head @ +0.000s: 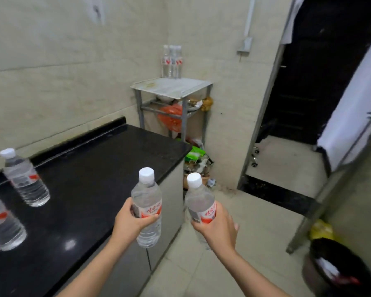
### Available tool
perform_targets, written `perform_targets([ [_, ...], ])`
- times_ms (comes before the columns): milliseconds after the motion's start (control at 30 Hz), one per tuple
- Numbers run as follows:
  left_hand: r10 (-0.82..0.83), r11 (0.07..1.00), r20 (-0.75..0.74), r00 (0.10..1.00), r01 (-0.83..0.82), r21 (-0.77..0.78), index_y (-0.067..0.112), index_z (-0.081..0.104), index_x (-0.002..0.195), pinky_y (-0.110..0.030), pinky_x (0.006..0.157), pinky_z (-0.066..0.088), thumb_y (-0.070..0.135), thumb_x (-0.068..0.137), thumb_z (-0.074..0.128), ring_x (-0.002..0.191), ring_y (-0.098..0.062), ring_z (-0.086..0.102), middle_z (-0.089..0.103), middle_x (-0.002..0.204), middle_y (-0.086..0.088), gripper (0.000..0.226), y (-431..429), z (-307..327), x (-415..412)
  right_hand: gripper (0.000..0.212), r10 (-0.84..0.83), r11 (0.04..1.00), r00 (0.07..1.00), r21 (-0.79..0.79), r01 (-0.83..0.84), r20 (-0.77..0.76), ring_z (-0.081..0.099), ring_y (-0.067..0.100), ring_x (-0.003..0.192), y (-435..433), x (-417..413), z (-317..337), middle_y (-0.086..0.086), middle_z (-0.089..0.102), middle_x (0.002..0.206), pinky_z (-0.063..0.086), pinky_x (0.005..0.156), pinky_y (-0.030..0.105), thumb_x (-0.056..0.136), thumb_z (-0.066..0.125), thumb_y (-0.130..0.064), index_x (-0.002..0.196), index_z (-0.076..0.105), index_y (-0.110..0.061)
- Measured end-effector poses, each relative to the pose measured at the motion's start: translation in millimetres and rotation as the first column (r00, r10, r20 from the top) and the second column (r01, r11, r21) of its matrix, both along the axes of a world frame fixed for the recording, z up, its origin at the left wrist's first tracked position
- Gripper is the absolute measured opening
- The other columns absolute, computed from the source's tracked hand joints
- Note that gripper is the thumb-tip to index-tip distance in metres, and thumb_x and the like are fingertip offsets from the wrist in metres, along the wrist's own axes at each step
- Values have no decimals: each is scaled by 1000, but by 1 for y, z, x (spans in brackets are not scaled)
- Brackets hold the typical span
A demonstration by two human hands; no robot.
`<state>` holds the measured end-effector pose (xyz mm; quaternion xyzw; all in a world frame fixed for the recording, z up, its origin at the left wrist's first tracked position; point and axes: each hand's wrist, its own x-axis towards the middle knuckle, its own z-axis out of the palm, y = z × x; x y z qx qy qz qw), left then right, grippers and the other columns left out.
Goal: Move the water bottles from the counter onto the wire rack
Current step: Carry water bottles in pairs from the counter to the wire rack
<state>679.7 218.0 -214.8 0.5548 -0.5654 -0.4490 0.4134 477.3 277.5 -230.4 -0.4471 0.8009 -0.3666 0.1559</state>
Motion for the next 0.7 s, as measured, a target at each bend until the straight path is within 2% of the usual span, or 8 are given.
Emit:
perform_targets([
  [67,-65,997,-24,998,64,-48,23,56,84,-34,77,51,9,52,87,86,-22,65,68,87,2,46,-33,6,-32,64,-56,998,998,-10,55,-31,52,20,113,-20,-26,9,-4,60,116,30,84,33,59,72,-48,115,48,-28],
  [133,-131,987,-54,990,125,-102,24,55,83,-31,75,50,5,54,86,83,-17,63,67,86,5,45,-65,18,-64,65,-87,996,994,-28,86,-61,51,20,115,-44,-52,19,-5,59,116,30,85,33,60,71,-48,116,47,-29],
  [267,-214,969,-132,968,193,-155,30,55,84,-28,77,51,30,37,83,84,-8,63,67,91,10,54,-126,39,-119,63,-118,993,991,-36,116,-60,54,22,110,-99,-101,37,-2,62,111,35,88,36,58,74,-46,113,48,-27],
  [433,-284,948,-137,949,257,-186,33,54,84,-26,79,48,23,44,84,87,-8,62,66,92,11,51,-195,56,-181,51,-183,981,983,-73,180,-28,58,24,103,-149,-161,59,-1,65,100,32,82,34,58,77,-44,93,43,-29],
  [533,-304,941,-108,947,280,-190,36,53,83,-26,80,47,34,37,79,85,-4,61,65,90,10,52,-228,58,-220,53,-203,974,979,-104,200,-16,59,24,100,-170,-203,69,-3,64,97,40,89,39,58,78,-42,94,40,-32],
  [567,-310,940,-105,945,288,-185,36,52,83,-25,79,48,32,39,81,82,1,61,64,90,12,52,-239,59,-234,54,-205,971,979,-126,202,-8,60,23,99,-178,-220,72,-5,62,96,42,91,42,57,78,-42,96,41,-33],
  [633,-329,933,-115,937,304,-192,34,53,84,-20,75,47,14,51,87,75,13,58,63,89,17,51,-259,60,-266,54,-201,967,979,-158,200,12,61,22,97,-200,-256,80,-7,62,95,42,94,43,57,78,-41,97,42,-32],
  [700,-324,933,-136,936,292,-211,31,53,86,-14,69,47,2,58,83,73,13,58,63,89,17,50,-279,60,-301,53,-169,964,985,-199,174,40,61,21,97,-226,-294,87,-6,64,96,40,96,44,58,79,-38,98,45,-30],
])
